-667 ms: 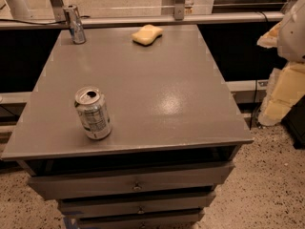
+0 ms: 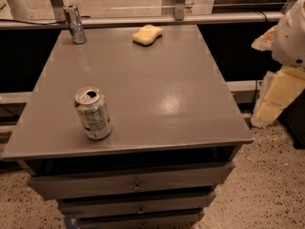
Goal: Move 7up can near sponge
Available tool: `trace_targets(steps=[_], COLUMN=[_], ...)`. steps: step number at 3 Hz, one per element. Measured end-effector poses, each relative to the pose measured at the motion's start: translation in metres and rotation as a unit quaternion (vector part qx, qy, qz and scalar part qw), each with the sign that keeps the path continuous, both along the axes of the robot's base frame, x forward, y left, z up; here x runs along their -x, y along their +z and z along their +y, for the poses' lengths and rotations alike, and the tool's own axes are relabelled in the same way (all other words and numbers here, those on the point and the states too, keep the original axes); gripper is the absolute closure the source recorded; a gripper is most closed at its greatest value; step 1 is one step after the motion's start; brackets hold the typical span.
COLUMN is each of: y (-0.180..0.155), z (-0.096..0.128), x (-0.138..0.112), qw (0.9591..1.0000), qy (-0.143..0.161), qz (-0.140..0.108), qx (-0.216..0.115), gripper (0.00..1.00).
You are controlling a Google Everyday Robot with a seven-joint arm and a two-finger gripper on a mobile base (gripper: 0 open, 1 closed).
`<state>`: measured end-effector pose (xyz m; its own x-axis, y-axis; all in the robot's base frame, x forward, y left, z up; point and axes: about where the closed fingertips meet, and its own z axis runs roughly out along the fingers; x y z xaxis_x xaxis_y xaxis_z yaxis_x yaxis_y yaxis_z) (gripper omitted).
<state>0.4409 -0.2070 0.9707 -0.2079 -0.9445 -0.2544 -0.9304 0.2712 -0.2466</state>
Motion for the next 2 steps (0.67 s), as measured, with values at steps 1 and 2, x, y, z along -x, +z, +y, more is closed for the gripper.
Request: trace_targets(steps=[1, 2], y=[-0.023, -0.065], z=[0.027, 0.072], x=[-0.008, -0.016], qw=[0.9981, 0.9866], qy=[0.016, 0.036], qz=[-0.002, 0.004], qx=[-0.06, -0.159], gripper=[0.0, 0.0])
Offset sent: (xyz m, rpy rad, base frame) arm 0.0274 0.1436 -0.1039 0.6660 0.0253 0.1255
